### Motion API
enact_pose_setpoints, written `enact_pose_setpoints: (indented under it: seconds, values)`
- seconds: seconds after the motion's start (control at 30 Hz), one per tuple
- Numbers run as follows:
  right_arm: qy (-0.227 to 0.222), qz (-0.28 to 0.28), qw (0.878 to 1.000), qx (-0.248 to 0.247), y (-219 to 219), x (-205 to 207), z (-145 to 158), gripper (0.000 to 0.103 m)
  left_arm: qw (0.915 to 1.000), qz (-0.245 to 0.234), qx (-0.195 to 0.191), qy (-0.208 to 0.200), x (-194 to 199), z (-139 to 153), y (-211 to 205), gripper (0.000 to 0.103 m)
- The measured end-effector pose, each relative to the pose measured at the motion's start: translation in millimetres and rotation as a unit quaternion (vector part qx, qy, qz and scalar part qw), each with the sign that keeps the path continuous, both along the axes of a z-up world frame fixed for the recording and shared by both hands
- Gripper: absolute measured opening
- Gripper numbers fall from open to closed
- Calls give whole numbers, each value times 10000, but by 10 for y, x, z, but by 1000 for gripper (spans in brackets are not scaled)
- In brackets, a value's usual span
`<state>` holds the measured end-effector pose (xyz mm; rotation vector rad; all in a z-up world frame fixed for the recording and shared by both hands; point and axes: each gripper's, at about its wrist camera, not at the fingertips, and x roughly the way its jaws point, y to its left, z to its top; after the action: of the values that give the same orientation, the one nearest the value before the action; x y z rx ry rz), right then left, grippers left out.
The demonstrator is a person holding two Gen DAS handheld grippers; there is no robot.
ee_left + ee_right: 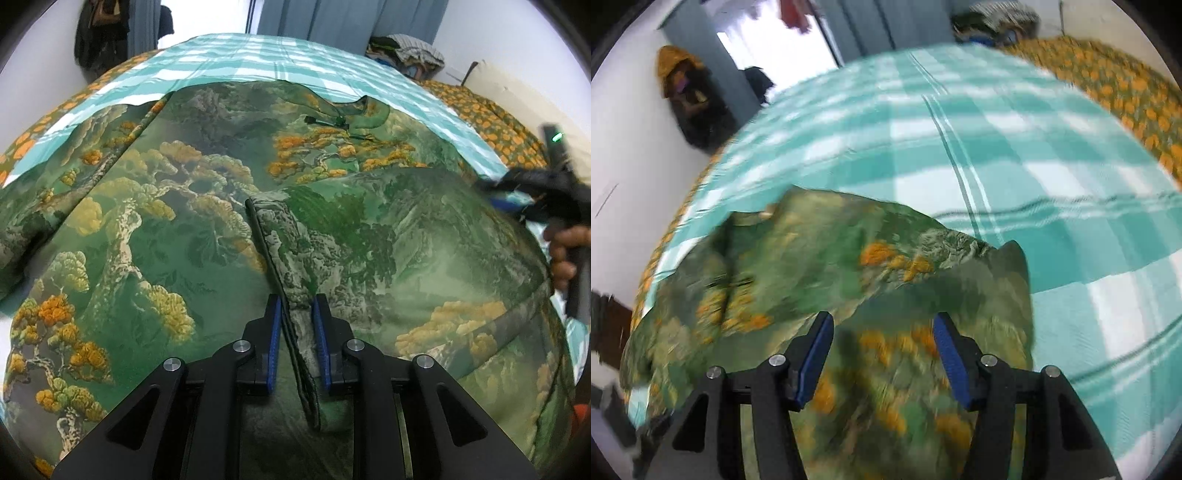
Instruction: Fold large clothes
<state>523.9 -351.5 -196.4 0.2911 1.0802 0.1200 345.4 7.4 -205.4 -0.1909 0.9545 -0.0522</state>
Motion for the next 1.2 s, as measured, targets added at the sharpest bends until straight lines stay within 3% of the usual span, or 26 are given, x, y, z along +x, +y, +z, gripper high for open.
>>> enact_pose_setpoints:
  seconds: [0.07,0.2,0.47,0.5,0.57,0.63,0.67,0.73,0.8,1.03,1.2]
  values:
    - [277,-65,9994,205,-2,7,-260,58,10000,-5,3,7,7,-5,3,19]
    - [112,20,9998,151,35,-213,-140,58,10000,0,-86,9,14,-21,31,19]
    - [7,617,9981,46,87,-1426,81,58,10000,10,-67,55,6,20,41,19]
    - [-77,581,9983,-71,118,-1637,152,58,10000,33,-50,70,-4,49,46,22]
    - [-124,526,9985,-63,181,-1985,245,58,9998,168,41,102,-101,151,68,39]
    - [-417,421,9982,16,228,-2334,353,58,9994,323,106,77,-304,278,128,77]
    - [-579,385,9976,-52,269,-2482,399,58,9992,377,99,39,-416,333,168,83]
    - [-911,358,9950,-200,386,-2852,470,65,9992,393,21,-55,-722,438,276,85]
    - [-1082,367,9931,-264,475,-3086,476,84,9990,446,68,-56,-979,489,376,86]
    - [-1278,905,9838,-868,831,-3340,435,85,9926,1137,415,-128,-1825,619,935,88]
    - [-1645,971,9703,-1484,958,-3421,462,86,9861,1490,718,-151,-2057,618,1200,90]
